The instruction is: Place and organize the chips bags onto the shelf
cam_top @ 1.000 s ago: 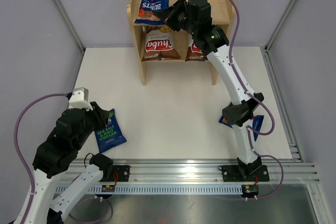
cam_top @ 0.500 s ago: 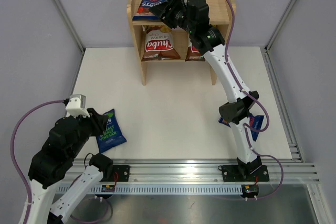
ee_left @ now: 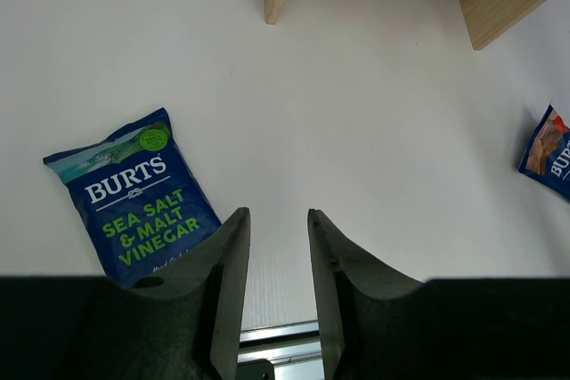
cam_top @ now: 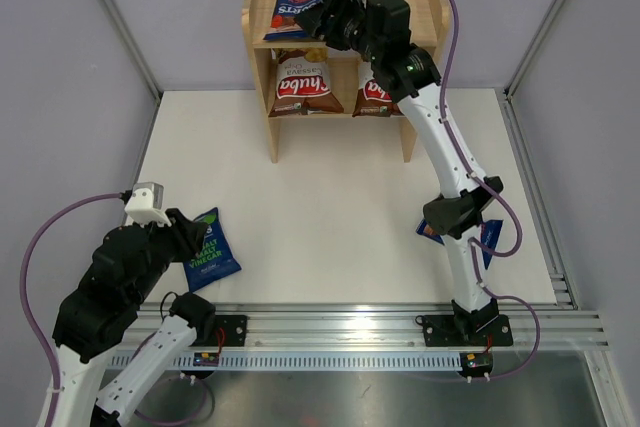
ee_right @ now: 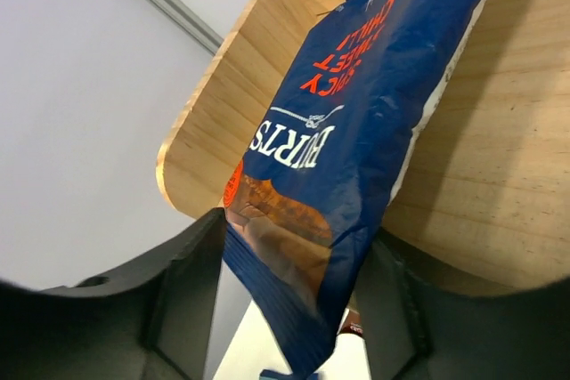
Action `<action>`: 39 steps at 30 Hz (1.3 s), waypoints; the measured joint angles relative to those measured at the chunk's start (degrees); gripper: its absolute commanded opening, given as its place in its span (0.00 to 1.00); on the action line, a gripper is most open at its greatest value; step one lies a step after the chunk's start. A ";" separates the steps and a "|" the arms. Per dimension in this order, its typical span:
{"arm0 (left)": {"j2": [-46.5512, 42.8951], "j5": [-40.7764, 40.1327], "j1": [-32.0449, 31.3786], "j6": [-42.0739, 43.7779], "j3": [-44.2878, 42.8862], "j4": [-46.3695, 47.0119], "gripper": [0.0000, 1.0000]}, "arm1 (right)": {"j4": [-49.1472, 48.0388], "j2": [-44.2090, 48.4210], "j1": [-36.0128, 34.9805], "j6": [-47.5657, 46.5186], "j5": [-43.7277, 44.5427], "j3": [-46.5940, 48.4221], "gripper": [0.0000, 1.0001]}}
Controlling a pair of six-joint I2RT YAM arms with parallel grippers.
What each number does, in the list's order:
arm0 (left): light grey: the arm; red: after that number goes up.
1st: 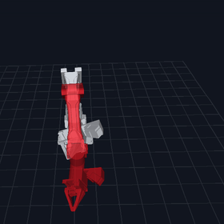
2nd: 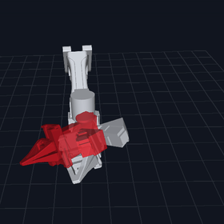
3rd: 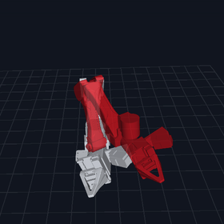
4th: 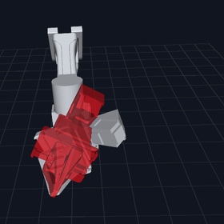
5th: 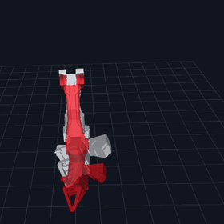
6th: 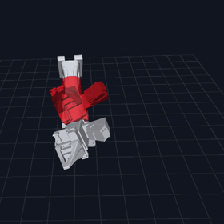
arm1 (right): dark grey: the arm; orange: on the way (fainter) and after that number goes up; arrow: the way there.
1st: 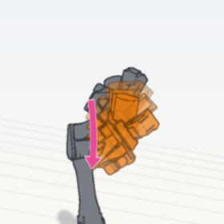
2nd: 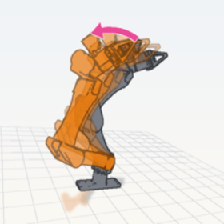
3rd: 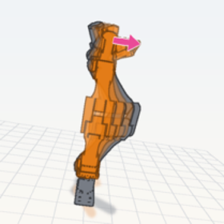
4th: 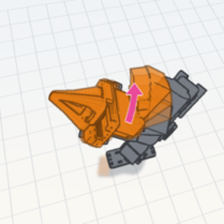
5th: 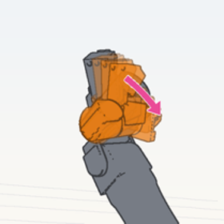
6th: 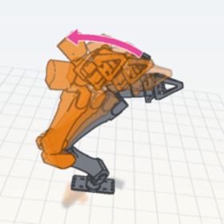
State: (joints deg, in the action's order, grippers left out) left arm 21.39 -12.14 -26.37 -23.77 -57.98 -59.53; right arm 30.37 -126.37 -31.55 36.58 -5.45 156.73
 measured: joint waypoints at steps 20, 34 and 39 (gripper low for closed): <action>-0.59 0.42 0.00 0.28 0.00 -0.35 0.38 | 3.43 2.40 -0.11 -12.94 7.96 -2.34 0.43; -1.16 0.39 0.00 0.42 0.00 -0.44 0.46 | -3.34 -0.90 -3.21 -13.68 8.00 -0.74 0.63; -0.90 -0.37 0.00 0.33 -0.02 -1.36 0.69 | -4.72 -0.35 -4.02 -14.82 9.44 -0.81 0.95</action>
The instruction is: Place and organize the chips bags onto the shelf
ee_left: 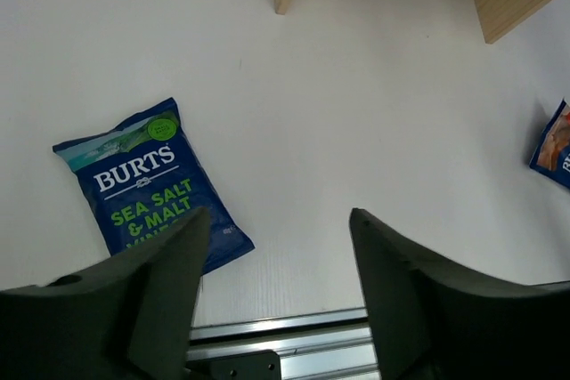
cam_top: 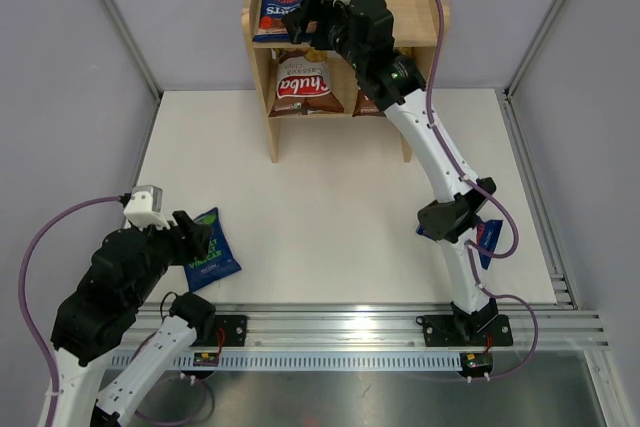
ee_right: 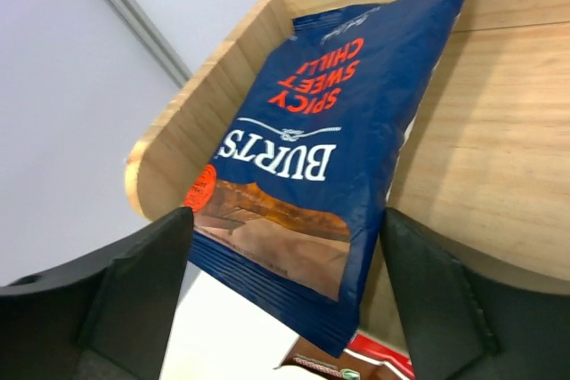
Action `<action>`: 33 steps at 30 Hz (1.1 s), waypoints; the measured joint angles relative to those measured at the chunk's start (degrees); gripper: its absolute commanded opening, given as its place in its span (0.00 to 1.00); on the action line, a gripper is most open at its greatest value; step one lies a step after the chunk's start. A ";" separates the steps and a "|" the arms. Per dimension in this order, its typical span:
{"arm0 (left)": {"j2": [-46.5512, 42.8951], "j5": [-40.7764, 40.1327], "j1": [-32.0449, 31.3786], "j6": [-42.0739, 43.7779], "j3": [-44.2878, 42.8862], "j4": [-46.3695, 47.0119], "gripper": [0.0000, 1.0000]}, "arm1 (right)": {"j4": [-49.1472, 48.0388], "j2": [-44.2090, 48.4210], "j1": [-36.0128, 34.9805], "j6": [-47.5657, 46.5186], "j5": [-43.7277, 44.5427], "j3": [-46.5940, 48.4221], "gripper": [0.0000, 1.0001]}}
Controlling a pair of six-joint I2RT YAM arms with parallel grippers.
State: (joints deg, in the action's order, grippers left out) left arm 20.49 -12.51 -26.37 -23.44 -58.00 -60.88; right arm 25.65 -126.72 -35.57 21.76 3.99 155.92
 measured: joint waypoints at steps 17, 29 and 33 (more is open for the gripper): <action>9.16 -15.96 0.00 -16.41 0.50 -5.05 0.99 | 10.01 19.56 0.00 -10.43 9.81 -16.33 1.00; 11.10 -26.21 1.86 -35.21 6.78 -6.49 0.99 | -2.08 66.10 0.00 -5.84 -10.01 -69.40 0.99; 14.84 -24.74 10.05 -35.28 10.19 -2.43 0.99 | -2.62 74.99 0.00 -4.33 -14.25 -79.60 1.00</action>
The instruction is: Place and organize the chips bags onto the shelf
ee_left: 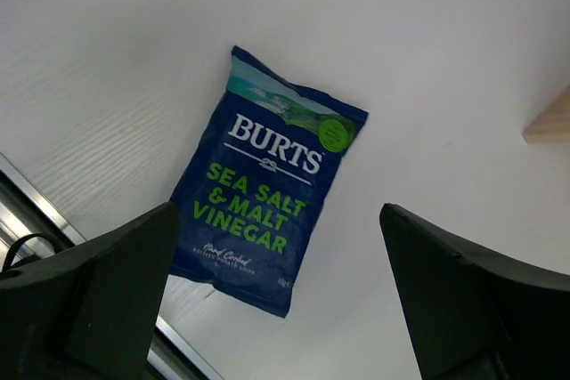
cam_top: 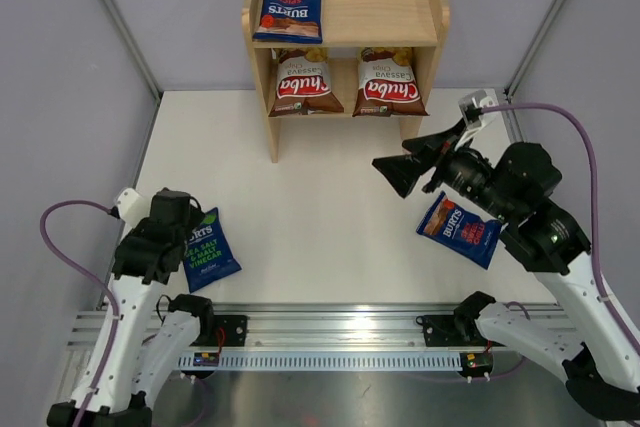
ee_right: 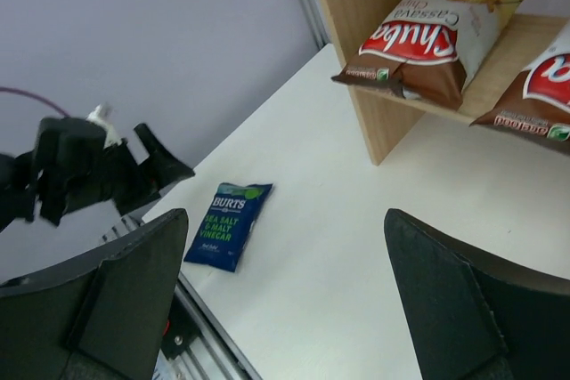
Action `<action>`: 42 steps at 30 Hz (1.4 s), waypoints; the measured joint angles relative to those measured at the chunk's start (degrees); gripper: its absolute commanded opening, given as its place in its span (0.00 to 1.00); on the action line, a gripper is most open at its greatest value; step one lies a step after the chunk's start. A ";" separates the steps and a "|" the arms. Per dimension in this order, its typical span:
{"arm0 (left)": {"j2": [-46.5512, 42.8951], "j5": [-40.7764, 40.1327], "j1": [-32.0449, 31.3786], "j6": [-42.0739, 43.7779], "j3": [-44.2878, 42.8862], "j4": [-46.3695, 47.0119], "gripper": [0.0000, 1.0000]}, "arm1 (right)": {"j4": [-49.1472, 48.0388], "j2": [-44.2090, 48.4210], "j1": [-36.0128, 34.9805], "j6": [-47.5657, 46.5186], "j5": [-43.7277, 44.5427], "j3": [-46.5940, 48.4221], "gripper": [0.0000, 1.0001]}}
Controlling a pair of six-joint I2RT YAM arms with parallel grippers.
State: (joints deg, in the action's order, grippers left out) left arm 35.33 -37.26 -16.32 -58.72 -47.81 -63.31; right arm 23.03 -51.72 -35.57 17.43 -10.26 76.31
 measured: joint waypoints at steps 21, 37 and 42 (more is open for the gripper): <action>23.23 34.71 42.36 21.84 17.46 32.35 0.97 | 1.81 10.62 0.00 -4.04 -1.18 -16.28 0.99; 24.06 38.32 42.38 20.00 24.11 43.19 0.33 | 1.70 12.35 0.00 -5.27 -0.90 -17.84 0.99; 18.64 40.50 42.42 18.56 25.05 42.23 0.17 | 1.64 11.39 0.00 -5.25 -0.96 -18.10 1.00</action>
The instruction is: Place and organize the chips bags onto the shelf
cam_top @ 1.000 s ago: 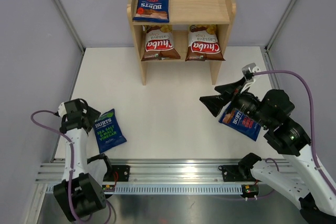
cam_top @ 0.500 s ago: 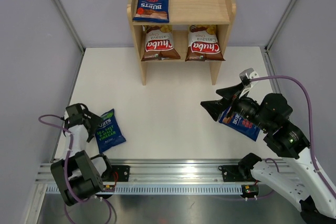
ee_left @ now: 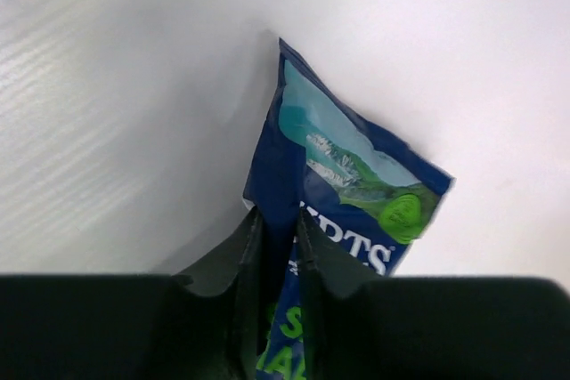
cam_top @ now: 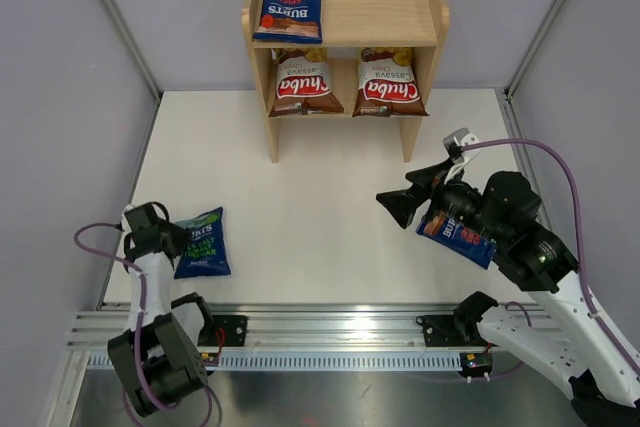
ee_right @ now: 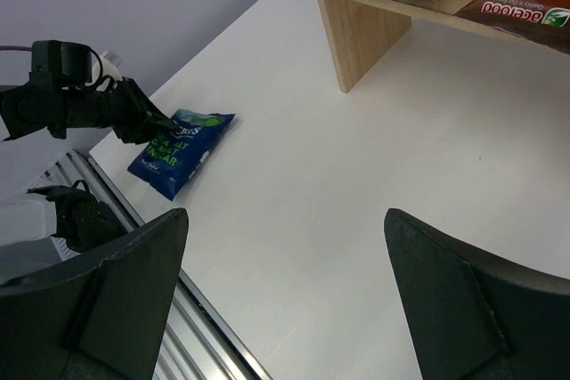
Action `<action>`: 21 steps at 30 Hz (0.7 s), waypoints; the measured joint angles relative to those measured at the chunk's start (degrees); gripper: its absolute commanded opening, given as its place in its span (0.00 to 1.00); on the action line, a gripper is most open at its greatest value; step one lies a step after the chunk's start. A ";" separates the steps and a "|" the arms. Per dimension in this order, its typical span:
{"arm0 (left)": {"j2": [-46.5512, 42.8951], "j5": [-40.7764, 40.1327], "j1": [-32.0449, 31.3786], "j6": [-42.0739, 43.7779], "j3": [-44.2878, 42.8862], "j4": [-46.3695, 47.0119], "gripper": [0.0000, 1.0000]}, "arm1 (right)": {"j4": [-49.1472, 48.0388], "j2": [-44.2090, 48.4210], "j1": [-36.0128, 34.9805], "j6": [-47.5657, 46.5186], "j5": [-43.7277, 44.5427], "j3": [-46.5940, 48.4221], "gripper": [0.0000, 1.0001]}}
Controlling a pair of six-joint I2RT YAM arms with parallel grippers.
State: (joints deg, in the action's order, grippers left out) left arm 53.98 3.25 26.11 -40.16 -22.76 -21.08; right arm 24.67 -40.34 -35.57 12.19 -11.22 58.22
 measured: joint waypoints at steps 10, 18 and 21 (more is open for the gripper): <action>-11.23 9.51 -1.97 -2.99 -4.31 -3.56 0.00 | -2.69 -4.81 0.00 1.18 -1.79 -0.92 0.99; -14.29 17.68 -7.26 -6.47 -14.36 -4.98 0.00 | -10.56 -11.13 0.00 6.73 -8.35 -3.58 0.99; -15.30 20.83 -10.27 -9.86 -19.02 -4.17 0.00 | -20.74 -14.25 0.00 13.29 -13.22 -7.61 0.99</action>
State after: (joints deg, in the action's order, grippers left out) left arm 38.68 24.08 15.84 -50.02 -41.78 -25.26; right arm 3.92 -54.59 -35.57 25.47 -24.45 50.61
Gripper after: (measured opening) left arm 0.005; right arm 0.993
